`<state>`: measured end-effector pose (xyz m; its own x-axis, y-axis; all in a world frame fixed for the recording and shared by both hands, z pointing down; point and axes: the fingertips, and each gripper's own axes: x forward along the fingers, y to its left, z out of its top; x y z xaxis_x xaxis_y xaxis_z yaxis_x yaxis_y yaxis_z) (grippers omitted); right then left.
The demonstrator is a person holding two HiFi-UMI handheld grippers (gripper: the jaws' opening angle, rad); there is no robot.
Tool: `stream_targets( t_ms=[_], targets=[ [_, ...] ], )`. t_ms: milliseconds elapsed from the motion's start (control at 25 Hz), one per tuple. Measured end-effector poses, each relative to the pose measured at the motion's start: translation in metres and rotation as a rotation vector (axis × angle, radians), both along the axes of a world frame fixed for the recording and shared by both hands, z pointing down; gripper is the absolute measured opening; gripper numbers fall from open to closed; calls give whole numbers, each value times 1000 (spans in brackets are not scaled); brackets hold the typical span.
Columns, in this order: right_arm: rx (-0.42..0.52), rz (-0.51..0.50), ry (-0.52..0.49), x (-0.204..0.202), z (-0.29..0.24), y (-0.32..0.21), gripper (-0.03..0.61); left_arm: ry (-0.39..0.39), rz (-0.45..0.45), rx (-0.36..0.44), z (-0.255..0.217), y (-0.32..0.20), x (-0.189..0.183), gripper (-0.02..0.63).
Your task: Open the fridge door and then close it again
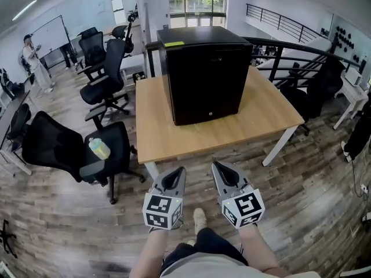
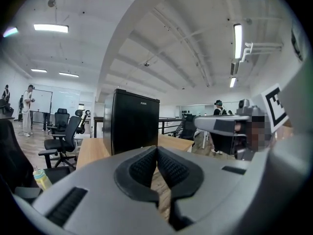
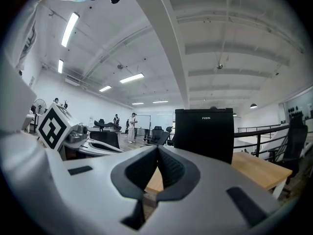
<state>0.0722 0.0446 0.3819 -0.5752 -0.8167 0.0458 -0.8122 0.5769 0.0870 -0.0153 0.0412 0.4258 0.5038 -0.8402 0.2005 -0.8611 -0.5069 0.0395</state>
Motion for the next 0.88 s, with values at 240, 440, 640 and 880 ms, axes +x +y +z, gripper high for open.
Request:
stream_targets(
  t_ms=[240, 440, 640, 880],
  targets=[
    [21, -42, 8, -25, -3, -88, -3, -12, -36, 8, -2, -82, -26, 5],
    [62, -63, -7, -36, -22, -170, -3, -33, -58, 47, -22, -158, -38, 5],
    [69, -93, -12, -37, -25, -222, -3, -34, -80, 69, -34, -213, -37, 6],
    [76, -83, 7, -25, -28, -272, -3, -18, -73, 47, -26, -261, -27, 5]
  ],
)
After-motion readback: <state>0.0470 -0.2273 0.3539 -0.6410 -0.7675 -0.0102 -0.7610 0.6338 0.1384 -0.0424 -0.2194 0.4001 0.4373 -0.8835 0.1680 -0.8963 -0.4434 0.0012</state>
